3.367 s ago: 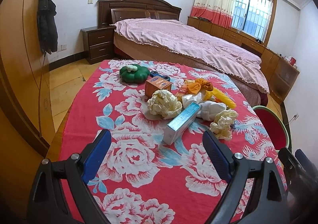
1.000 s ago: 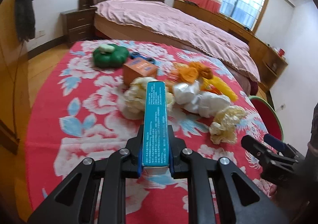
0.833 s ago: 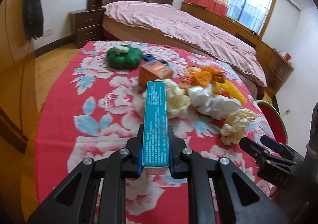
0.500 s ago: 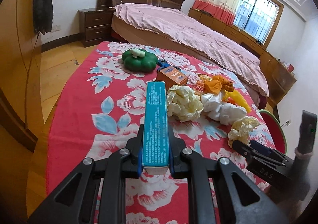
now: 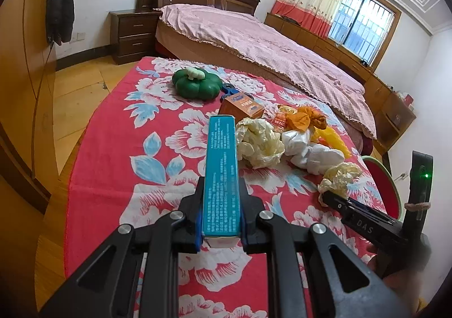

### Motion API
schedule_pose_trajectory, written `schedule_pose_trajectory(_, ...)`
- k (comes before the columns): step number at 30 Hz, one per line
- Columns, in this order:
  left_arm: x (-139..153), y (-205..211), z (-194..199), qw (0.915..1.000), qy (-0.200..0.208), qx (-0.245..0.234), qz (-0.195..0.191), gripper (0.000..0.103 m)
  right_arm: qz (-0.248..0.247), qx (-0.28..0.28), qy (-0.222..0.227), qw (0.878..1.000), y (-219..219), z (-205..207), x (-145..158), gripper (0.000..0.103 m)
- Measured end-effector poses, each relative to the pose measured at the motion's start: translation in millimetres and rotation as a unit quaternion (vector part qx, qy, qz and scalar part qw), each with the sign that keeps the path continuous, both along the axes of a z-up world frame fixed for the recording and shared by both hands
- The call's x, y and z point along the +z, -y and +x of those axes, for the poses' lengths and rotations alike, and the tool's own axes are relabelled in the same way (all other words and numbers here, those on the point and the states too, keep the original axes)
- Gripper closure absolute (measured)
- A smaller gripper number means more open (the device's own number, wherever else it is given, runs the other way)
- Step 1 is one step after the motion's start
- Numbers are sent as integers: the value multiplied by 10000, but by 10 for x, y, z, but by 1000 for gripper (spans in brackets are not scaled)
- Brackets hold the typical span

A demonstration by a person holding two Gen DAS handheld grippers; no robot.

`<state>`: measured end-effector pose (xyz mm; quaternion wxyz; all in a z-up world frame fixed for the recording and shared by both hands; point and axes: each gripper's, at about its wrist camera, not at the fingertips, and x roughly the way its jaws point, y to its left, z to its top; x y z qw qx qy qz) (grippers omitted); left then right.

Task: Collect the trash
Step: 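Grasp the blue toothpaste box with the left tool while the right tool grasps a crumpled paper ball, then carry the toothpaste box and paper ball with both tools over the red bin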

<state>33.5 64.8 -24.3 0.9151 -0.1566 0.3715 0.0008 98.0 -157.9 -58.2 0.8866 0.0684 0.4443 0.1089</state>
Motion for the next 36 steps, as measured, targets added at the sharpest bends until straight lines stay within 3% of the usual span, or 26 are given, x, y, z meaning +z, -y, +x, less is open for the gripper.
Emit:
schedule_pose_trajectory(3, 34, 41, -23, 10000, 1, -59, -16, 85, 207, 72, -76, 9997, 41, 7, -12, 83)
schedule_pose_trajectory(7, 102, 139, -62, 9997, 52, -232, 55, 85, 207, 106, 142, 9996, 90, -127, 93, 90)
schedule_pose_trajectory(23, 431, 546, 41, 9969, 184, -763, 6, 85, 577, -149, 833, 9947, 537, -439, 606, 93)
schedule_pose_trajectory(28, 522, 778, 149, 9939, 145, -1086, -125, 85, 559, -404, 1002, 9926, 810, -498, 809, 93)
schedule_pose_trajectory(36, 687, 1311, 313, 9871, 216, -1587, -1, 85, 513, -912, 1224, 9870, 1312, -524, 996, 93)
